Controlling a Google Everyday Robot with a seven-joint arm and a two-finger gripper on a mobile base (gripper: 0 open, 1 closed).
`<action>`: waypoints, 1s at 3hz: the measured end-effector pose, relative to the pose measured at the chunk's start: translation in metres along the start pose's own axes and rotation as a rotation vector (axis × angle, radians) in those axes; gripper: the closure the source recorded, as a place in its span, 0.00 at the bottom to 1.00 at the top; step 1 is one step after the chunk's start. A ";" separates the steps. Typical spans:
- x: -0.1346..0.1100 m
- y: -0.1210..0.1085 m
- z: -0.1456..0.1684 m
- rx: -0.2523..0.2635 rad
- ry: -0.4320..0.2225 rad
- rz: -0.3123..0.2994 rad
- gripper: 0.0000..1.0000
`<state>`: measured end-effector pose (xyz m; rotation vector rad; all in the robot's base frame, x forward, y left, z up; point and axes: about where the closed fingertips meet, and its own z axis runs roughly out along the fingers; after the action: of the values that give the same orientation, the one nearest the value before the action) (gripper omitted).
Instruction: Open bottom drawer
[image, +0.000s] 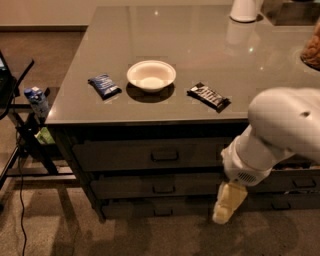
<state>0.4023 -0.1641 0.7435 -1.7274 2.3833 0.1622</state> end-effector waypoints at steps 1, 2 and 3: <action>0.009 0.002 0.064 -0.056 0.003 0.062 0.00; 0.009 0.003 0.065 -0.056 0.004 0.061 0.00; 0.019 0.015 0.112 -0.106 0.001 0.069 0.00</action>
Offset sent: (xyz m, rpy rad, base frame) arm 0.0007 0.0032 -0.0428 0.0109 0.0432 -0.0286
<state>0.3923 -0.1539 0.6296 -1.6898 2.4783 0.3039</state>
